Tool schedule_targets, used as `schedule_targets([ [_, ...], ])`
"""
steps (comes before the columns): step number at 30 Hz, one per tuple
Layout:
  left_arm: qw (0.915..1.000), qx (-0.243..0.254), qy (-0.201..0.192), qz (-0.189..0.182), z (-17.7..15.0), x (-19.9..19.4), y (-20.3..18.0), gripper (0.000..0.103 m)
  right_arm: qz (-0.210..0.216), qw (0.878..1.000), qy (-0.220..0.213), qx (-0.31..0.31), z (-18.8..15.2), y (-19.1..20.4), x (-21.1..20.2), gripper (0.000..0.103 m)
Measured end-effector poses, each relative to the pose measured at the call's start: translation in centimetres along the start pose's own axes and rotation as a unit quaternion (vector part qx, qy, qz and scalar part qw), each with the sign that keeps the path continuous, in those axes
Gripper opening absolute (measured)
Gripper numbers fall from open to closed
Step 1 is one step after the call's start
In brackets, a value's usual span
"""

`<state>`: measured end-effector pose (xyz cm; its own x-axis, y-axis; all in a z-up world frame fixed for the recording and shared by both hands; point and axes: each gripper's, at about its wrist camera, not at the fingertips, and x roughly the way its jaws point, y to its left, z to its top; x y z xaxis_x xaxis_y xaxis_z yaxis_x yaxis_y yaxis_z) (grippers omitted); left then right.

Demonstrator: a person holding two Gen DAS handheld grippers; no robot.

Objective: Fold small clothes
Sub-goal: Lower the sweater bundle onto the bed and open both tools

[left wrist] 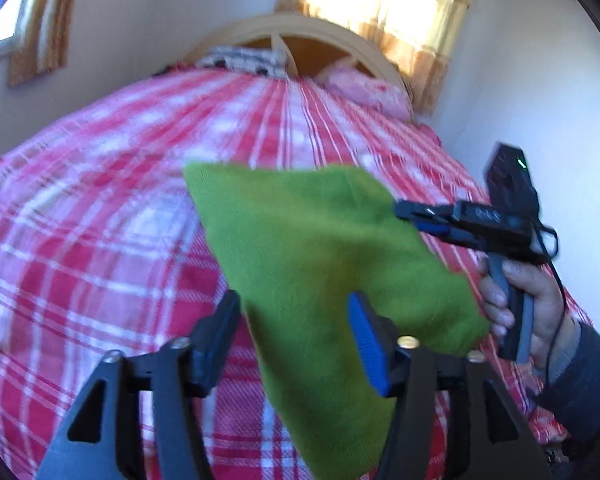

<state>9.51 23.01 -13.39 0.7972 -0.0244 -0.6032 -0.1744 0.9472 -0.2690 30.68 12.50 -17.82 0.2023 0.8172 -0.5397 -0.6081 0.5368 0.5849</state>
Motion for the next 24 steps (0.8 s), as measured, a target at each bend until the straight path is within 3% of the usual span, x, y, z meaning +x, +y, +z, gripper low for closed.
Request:
schedule_targets([
  [1, 0.9997, -0.007, -0.015, 0.016, 0.3, -0.4, 0.3, 0.079, 0.000, 1.000, -0.018, -0.007, 0.1, 0.6, -1.2, 0.037],
  [3, 0.9983, -0.026, -0.034, 0.041, 0.6, -0.3, 1.3, 0.080, 0.016, 0.999, -0.044, -0.021, 0.2, 2.0, -3.0, 0.039],
  [5, 0.9974, -0.038, -0.025, 0.055, 0.7, 0.8, 2.1, 0.080, 0.044, 0.996, -0.056, -0.048, -0.1, 4.1, -4.4, 0.052],
  [7, 0.9969, -0.041, -0.013, 0.065, 0.2, 2.1, 2.6, 0.080, 0.071, 0.994, -0.035, -0.075, -0.8, 6.1, -4.2, 0.061],
  [9, 0.9972, -0.034, -0.007, 0.067, -0.3, 2.6, 2.5, 0.080, 0.084, 0.992, -0.001, -0.093, -1.9, 7.3, -3.3, 0.061],
  [12, 0.9950, -0.005, 0.006, 0.100, -0.8, 3.4, 2.1, 0.084, 0.056, 0.991, 0.045, -0.110, -4.0, 7.7, -1.2, 0.061],
  [15, 0.9951, -0.020, 0.009, 0.096, -1.3, 4.1, 2.9, 0.093, 0.031, 0.991, 0.091, -0.090, -5.5, 6.1, 0.9, 0.054],
  [16, 0.9950, -0.026, 0.008, 0.096, -1.5, 4.4, 3.1, 0.097, 0.018, 0.991, 0.094, -0.092, -5.9, 5.7, 1.2, 0.041],
  [17, 0.9951, -0.033, 0.004, 0.093, -1.6, 4.5, 3.4, 0.099, 0.016, 0.991, 0.087, -0.098, -6.0, 5.6, 1.2, 0.039],
  [22, 0.9937, -0.070, 0.001, 0.087, -1.6, 3.1, 3.3, 0.099, 0.007, 0.993, 0.073, -0.091, -5.9, 5.9, -0.3, 0.040],
  [24, 0.9936, -0.059, -0.011, 0.096, -1.3, 1.6, 2.3, 0.099, -0.010, 0.993, 0.055, -0.104, -6.5, 7.0, -1.9, 0.050],
])
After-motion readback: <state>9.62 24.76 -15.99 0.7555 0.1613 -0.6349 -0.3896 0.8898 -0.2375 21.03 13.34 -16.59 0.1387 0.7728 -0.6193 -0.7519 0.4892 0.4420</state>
